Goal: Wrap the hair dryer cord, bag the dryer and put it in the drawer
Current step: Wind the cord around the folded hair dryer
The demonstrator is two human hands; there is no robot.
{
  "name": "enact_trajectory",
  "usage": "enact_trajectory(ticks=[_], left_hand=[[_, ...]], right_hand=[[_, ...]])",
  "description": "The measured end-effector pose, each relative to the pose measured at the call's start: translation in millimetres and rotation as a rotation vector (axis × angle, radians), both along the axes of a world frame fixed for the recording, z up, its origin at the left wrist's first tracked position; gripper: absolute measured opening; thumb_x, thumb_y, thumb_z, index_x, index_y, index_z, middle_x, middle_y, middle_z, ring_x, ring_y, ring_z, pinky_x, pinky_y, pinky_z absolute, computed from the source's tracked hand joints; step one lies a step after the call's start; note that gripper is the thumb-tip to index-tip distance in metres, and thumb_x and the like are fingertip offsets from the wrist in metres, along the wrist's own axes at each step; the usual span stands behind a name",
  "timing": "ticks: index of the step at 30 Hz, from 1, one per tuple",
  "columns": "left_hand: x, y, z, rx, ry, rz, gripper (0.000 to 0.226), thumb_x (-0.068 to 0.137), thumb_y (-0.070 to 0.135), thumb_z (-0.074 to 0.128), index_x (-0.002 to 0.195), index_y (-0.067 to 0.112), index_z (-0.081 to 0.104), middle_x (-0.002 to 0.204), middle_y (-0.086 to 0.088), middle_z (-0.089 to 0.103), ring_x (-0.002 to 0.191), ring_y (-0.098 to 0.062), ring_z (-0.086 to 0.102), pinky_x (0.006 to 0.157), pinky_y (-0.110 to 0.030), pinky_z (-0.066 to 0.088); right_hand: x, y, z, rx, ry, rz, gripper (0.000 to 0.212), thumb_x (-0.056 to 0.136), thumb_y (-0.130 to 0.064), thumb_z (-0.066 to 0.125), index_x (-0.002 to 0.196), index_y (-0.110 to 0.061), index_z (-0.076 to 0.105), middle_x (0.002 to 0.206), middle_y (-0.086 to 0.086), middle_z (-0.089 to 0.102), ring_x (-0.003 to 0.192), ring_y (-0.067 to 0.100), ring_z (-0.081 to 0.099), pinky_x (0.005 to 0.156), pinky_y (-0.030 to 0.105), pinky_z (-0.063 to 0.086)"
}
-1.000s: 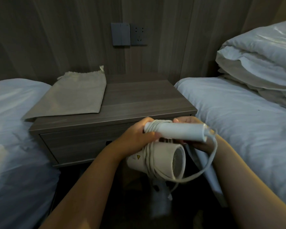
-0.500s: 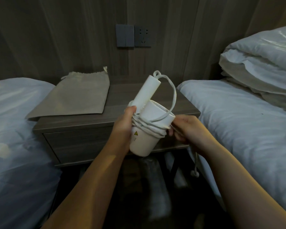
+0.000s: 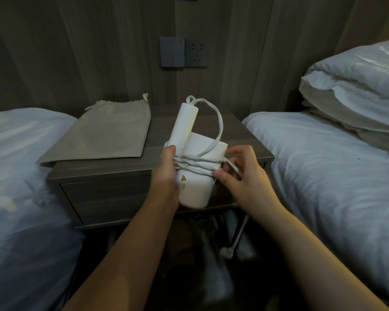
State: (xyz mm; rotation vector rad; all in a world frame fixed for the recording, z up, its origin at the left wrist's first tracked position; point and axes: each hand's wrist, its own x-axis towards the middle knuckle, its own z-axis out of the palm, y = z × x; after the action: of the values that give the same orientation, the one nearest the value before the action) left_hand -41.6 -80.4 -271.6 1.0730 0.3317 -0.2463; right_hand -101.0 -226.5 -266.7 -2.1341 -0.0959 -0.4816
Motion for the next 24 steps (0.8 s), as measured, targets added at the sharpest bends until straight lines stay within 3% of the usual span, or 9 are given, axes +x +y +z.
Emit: enact_trajectory(ticks=[2, 6, 9, 12, 16, 18, 20, 21, 24], left_hand=[[0, 1, 2, -0.032, 0.018, -0.009, 0.04, 0.083, 0.05, 0.054, 0.103, 0.017, 0.065, 0.106, -0.015, 0.071, 0.097, -0.034, 0.067, 0.089, -0.053, 0.051], [1, 5, 5, -0.057, 0.062, -0.032, 0.05, 0.082, 0.057, 0.052, 0.113, 0.019, 0.062, 0.107, -0.014, 0.07, 0.099, -0.035, 0.066, 0.091, -0.054, 0.049], [-1, 6, 5, -0.039, 0.079, -0.044, 0.052, 0.082, 0.057, 0.052, 0.116, 0.019, 0.059, 0.11, -0.015, 0.069, 0.098, -0.035, 0.066, 0.087, -0.053, 0.051], [-2, 4, 3, -0.019, 0.082, -0.046, 0.051, 0.08, 0.057, 0.054, 0.115, 0.02, 0.059, 0.108, -0.015, 0.069, 0.096, -0.034, 0.067, 0.086, -0.054, 0.051], [-1, 7, 5, 0.059, 0.006, 0.052, 0.045, 0.079, 0.051, 0.058, 0.108, 0.017, 0.061, 0.107, -0.013, 0.069, 0.096, -0.032, 0.067, 0.089, -0.053, 0.052], [0, 10, 8, 0.191, -0.077, 0.138, 0.048, 0.08, 0.048, 0.057, 0.113, 0.013, 0.059, 0.107, -0.01, 0.068, 0.094, -0.027, 0.066, 0.087, -0.044, 0.053], [-2, 10, 12, 0.305, -0.153, 0.205, 0.042, 0.082, 0.046, 0.056, 0.111, 0.015, 0.053, 0.097, -0.003, 0.063, 0.085, -0.018, 0.061, 0.079, -0.036, 0.051], [-3, 9, 13, 0.34, -0.191, 0.229, 0.034, 0.084, 0.044, 0.056, 0.106, 0.019, 0.049, 0.091, 0.003, 0.058, 0.081, -0.013, 0.057, 0.078, -0.034, 0.048], [-7, 5, 12, 0.438, -0.349, 0.298, 0.027, 0.086, 0.038, 0.059, 0.104, 0.022, 0.047, 0.084, 0.012, 0.054, 0.079, -0.006, 0.055, 0.074, -0.026, 0.048]], right_hand=[[-6, 0, 4, -0.168, -0.07, 0.034, 0.029, 0.085, -0.029, 0.061, 0.105, -0.031, 0.04, 0.088, -0.008, 0.059, 0.076, 0.008, 0.057, 0.067, 0.026, 0.046], [-10, 4, 7, -0.363, -0.157, 0.063, 0.028, 0.088, -0.025, 0.057, 0.113, -0.022, 0.045, 0.098, -0.012, 0.051, 0.082, 0.007, 0.051, 0.07, 0.025, 0.044], [-10, 8, 6, -0.416, -0.261, 0.033, 0.015, 0.088, -0.02, 0.056, 0.102, -0.016, 0.051, 0.089, -0.002, 0.058, 0.074, 0.017, 0.055, 0.064, 0.034, 0.048], [-9, 4, 5, -0.459, -0.291, 0.011, 0.01, 0.085, -0.016, 0.057, 0.095, -0.014, 0.054, 0.081, 0.001, 0.061, 0.068, 0.02, 0.057, 0.058, 0.031, 0.046], [-5, 1, 5, -0.264, -0.091, 0.016, 0.014, 0.089, -0.011, 0.054, 0.094, -0.023, 0.052, 0.075, -0.012, 0.062, 0.062, 0.004, 0.057, 0.057, 0.018, 0.044], [-1, -2, 6, -0.093, 0.02, -0.018, 0.018, 0.088, -0.01, 0.055, 0.095, -0.025, 0.05, 0.072, -0.009, 0.069, 0.046, 0.004, 0.057, 0.049, 0.014, 0.044], [2, -6, 7, 0.001, 0.104, -0.076, 0.008, 0.087, -0.012, 0.058, 0.089, -0.019, 0.055, 0.065, -0.001, 0.071, 0.035, 0.008, 0.053, 0.044, 0.019, 0.044], [3, -8, 8, -0.003, 0.149, -0.099, 0.006, 0.086, -0.015, 0.059, 0.081, -0.017, 0.059, 0.06, 0.001, 0.07, 0.033, 0.007, 0.051, 0.045, 0.021, 0.044], [1, -6, 9, -0.175, 0.262, -0.114, 0.028, 0.084, -0.028, 0.063, 0.062, -0.012, 0.062, 0.051, 0.001, 0.066, 0.041, 0.004, 0.055, 0.054, 0.025, 0.044]])
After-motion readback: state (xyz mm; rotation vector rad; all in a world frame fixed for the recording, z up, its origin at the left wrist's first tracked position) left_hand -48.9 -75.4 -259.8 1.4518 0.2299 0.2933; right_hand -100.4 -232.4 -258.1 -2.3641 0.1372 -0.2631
